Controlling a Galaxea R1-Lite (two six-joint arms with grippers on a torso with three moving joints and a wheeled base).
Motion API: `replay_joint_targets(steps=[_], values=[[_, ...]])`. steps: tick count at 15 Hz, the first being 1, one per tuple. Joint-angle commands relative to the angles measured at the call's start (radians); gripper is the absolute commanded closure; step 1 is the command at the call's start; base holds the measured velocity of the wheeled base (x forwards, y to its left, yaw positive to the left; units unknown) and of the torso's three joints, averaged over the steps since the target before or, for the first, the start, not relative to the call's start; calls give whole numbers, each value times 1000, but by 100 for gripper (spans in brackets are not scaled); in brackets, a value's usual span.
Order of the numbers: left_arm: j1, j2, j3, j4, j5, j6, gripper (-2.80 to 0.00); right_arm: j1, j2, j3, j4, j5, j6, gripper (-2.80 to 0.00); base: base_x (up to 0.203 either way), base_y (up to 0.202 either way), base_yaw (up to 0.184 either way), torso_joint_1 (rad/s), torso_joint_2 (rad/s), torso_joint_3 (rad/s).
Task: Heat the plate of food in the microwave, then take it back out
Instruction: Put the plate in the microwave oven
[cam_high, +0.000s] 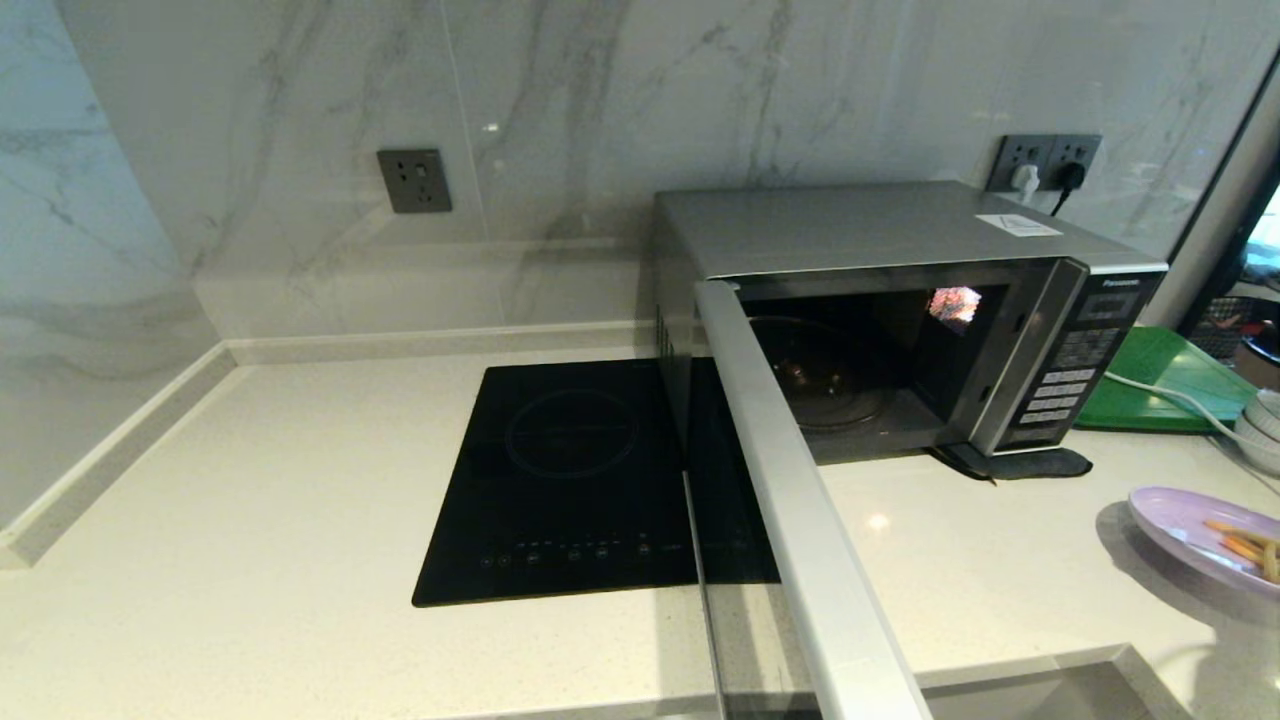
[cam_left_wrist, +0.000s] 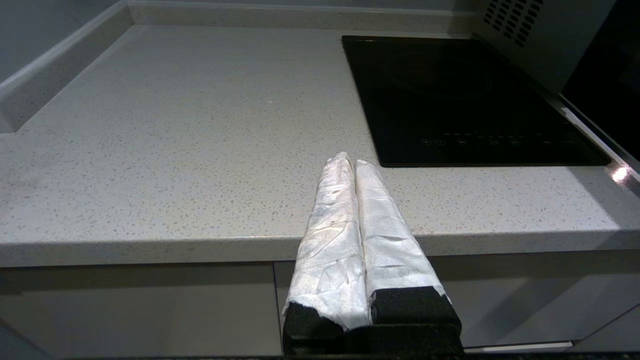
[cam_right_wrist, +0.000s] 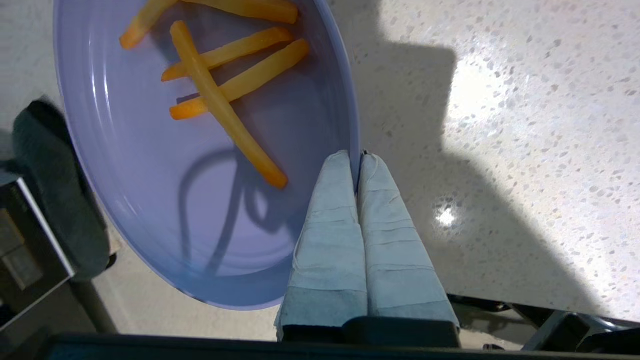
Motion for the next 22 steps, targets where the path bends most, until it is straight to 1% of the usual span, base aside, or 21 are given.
replay_joint_targets(steps=[1, 2, 9, 13, 14, 17, 22], values=[[1, 1, 0, 0, 0, -1, 0, -2, -35, 9, 3, 15, 3, 0, 0, 0, 0, 0, 0, 0], [1, 1, 0, 0, 0, -1, 0, -2, -47, 17, 3, 25, -5, 0, 0, 0, 0, 0, 0, 0], [1, 1, 0, 0, 0, -1, 0, 14, -170, 72, 3, 132, -155, 0, 0, 0, 0, 0, 0, 0], [1, 1, 0, 0, 0, -1, 0, 79, -243, 128, 3, 177, -278, 0, 0, 0, 0, 0, 0, 0], [1, 1, 0, 0, 0, -1, 0, 101, -259, 136, 3, 186, -301, 0, 0, 0, 0, 0, 0, 0], [1, 1, 0, 0, 0, -1, 0, 212, -298, 148, 3, 190, -310, 0, 0, 0, 0, 0, 0, 0], [1, 1, 0, 0, 0, -1, 0, 450, -356, 191, 3, 211, -296, 0, 0, 0, 0, 0, 0, 0]])
